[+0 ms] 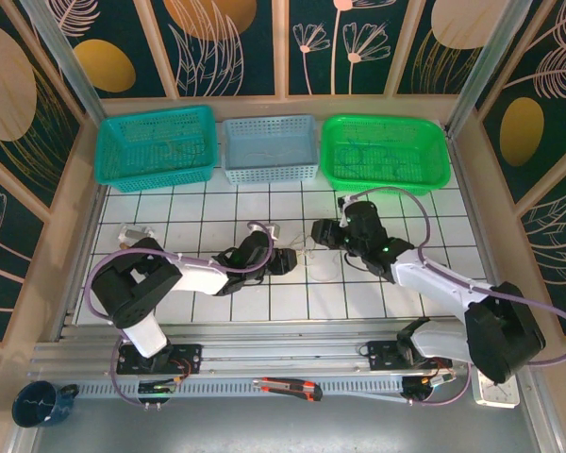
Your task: Untangle the cables
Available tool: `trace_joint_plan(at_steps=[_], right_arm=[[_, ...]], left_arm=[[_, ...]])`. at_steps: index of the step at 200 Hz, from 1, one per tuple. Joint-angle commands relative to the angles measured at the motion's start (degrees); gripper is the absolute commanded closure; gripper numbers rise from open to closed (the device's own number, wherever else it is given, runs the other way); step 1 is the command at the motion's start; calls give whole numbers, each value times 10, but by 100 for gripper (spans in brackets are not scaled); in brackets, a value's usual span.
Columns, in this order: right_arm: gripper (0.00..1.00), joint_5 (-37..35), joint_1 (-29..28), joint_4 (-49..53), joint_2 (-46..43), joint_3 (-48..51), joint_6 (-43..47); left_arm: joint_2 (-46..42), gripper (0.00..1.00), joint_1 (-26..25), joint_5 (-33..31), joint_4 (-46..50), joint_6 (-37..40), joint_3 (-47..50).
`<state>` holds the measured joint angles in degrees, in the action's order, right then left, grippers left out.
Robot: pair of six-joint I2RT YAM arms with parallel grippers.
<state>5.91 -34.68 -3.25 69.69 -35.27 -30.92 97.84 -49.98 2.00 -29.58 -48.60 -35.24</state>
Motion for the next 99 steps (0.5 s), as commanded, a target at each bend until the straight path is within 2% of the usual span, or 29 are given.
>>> trace_joint_plan(at_steps=[1,24,40,52,99], right_arm=[[49,5,-13,-30,9,13,-15],[49,4,-19,-35,14,21,-18],[49,3,-18,-34,13,26,-18],[49,-1,-17,-30,9,29,-16],[48,1,-15,-21,10,40,-3]], left_arm=[[25,58,-1,-14,-20,7,1],[39,60,-1,-9,-47,5,-8],[48,86,-1,-9,-56,6,-20],[50,100,-1,-10,-60,6,-26],[13,100,0,-20,-51,19,-23]])
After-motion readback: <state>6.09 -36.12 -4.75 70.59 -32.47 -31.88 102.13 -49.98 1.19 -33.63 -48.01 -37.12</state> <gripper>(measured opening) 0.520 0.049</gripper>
